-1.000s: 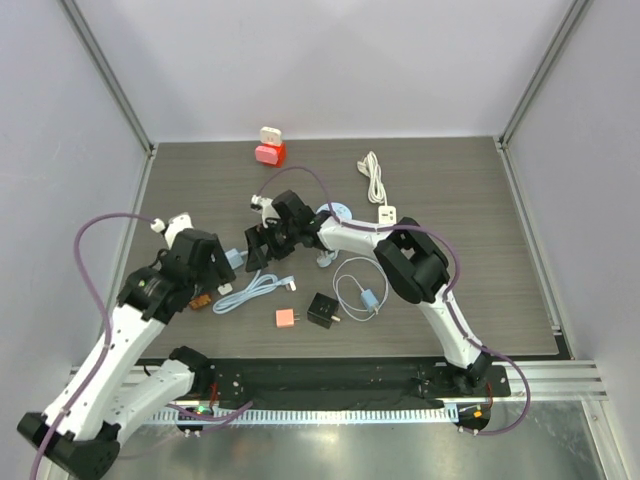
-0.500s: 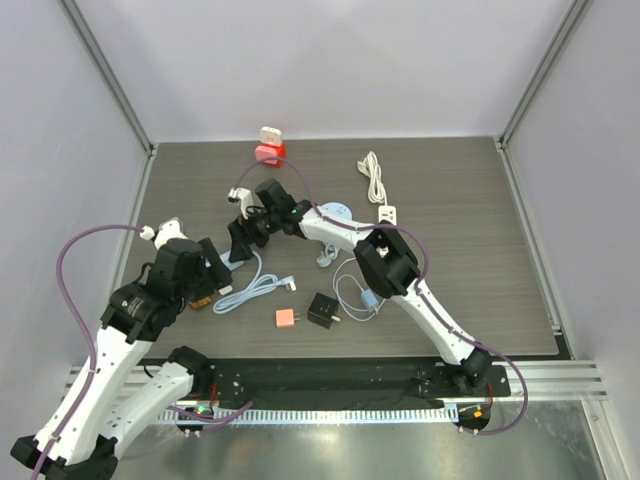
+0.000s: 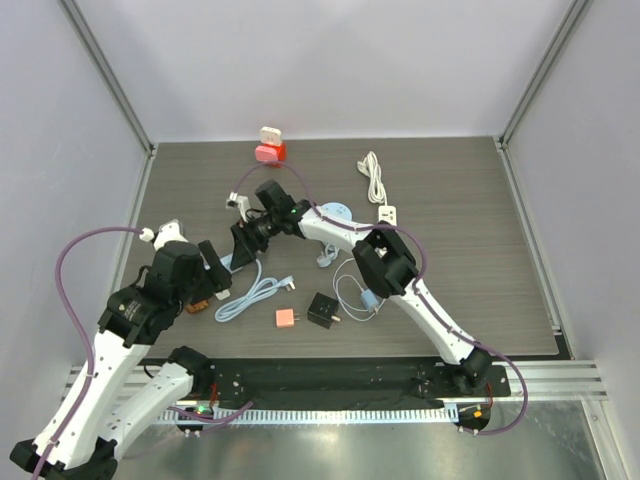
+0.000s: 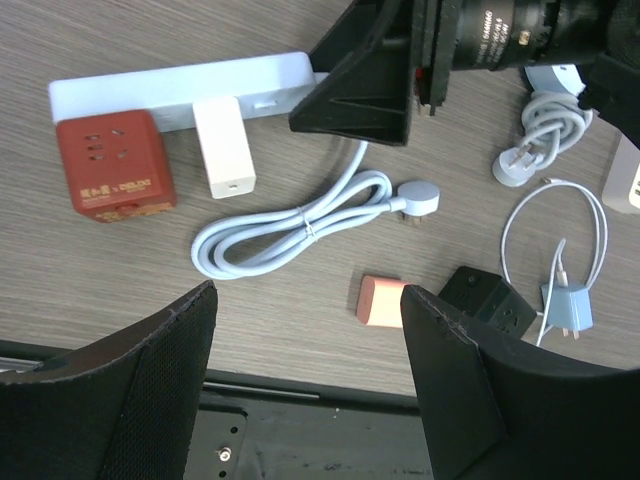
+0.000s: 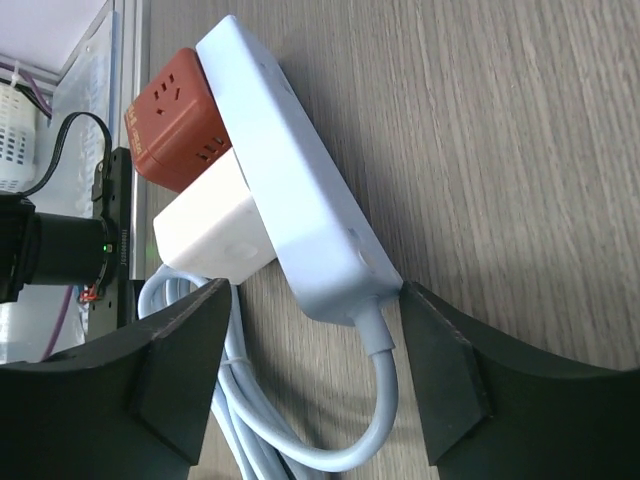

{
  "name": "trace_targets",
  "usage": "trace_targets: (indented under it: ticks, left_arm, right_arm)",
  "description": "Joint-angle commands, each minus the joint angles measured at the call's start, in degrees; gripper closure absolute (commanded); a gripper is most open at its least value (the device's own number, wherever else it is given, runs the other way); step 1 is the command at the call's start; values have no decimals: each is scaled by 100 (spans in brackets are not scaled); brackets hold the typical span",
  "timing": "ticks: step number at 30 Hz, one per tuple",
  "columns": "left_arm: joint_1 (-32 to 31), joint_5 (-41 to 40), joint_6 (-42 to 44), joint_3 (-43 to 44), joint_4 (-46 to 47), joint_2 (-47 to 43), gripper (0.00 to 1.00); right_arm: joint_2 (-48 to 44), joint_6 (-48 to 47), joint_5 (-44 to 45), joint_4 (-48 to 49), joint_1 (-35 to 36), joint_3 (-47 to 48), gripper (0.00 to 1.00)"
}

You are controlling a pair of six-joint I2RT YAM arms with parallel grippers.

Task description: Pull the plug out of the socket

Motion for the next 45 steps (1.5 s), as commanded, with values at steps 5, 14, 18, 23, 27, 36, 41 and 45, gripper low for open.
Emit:
trace_targets:
  ticks: [5, 14, 18, 23, 27, 36, 41, 45]
  left_arm:
    - [24, 319, -43, 144, -97, -147, 25]
    - [24, 477, -227, 144, -360, -376, 26]
    - [24, 460, -210, 205, -606, -437, 25]
    - [24, 354, -175, 311, -817, -446, 26]
    - [24, 275, -113, 179, -879, -113, 27]
    - [24, -287, 581, 827, -554, 1284, 28]
    - [24, -779, 757, 1251, -580, 1715, 27]
    - [24, -772, 643, 1007, -309, 1593, 26]
  right_arm:
    - [195, 498, 300, -1, 202, 255, 35]
    - [265, 393, 740, 315, 431, 263, 31]
    - [344, 445, 741, 456, 466, 255, 32]
    - [441, 751, 933, 623, 510, 264, 74]
    - [99, 1060, 1346, 720, 484, -262, 98]
    - [-798, 3375, 1138, 2510, 177, -2738, 99]
    - [-1088, 3768, 871, 3340, 44, -3506, 99]
    - [-1176, 4440, 758, 3706, 44, -3988, 99]
